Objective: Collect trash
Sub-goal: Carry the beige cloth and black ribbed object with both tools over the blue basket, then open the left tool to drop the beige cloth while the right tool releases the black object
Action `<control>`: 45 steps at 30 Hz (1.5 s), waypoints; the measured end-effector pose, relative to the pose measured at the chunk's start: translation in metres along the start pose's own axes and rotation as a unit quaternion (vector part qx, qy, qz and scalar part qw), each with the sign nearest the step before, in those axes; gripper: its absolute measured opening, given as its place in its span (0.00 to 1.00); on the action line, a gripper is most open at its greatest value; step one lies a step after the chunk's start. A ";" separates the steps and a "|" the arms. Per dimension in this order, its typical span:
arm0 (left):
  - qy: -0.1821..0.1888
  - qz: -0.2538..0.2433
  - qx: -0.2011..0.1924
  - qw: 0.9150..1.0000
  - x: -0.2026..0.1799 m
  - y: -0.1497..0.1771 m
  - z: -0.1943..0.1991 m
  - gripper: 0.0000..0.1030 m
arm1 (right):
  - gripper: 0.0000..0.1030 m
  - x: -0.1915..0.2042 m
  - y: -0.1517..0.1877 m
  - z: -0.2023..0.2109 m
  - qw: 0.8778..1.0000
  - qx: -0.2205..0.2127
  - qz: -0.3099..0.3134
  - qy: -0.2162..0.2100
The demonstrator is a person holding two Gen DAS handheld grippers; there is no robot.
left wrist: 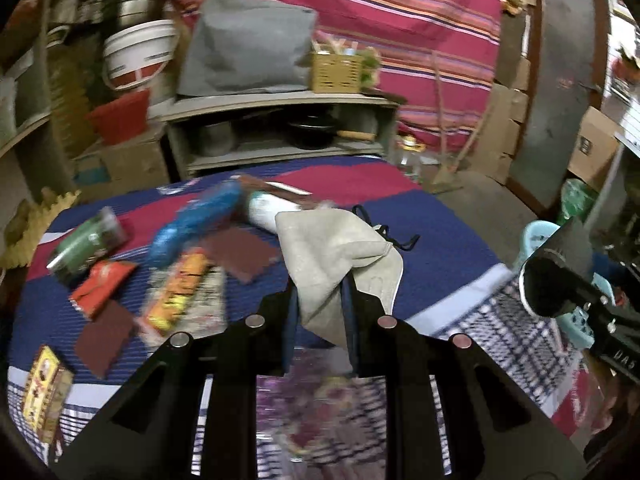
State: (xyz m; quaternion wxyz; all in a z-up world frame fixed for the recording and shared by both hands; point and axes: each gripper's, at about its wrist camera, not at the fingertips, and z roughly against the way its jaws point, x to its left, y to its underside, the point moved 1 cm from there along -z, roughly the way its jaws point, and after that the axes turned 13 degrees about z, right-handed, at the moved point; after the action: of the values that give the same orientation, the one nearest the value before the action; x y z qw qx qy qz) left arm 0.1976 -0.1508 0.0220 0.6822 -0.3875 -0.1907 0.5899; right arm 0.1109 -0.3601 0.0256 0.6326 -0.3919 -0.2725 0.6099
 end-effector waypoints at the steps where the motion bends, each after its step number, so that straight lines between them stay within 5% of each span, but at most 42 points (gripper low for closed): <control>1: 0.008 -0.003 0.002 1.000 -0.011 0.002 -0.001 0.18 | 0.71 -0.010 0.002 0.003 1.000 -0.001 -0.007 0.007; 18: 0.128 -0.077 0.023 0.989 -0.184 0.045 -0.020 0.18 | 0.71 -0.149 0.055 0.036 0.992 0.005 -0.086 0.097; 33: 0.158 -0.107 0.061 0.980 -0.261 0.074 -0.060 0.20 | 0.71 -0.199 0.081 0.031 0.989 0.020 -0.102 0.108; 45: 0.146 -0.086 0.043 0.985 -0.249 0.067 -0.056 0.66 | 0.71 -0.196 0.081 0.021 0.989 0.030 -0.100 0.104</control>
State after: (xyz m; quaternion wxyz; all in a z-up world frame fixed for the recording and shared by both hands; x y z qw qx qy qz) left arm 0.1360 -0.4049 -0.0147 0.7670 -0.4220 -0.0957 0.4738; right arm 0.0273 -0.5537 -0.0037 0.7268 -0.4050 -0.2249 0.5070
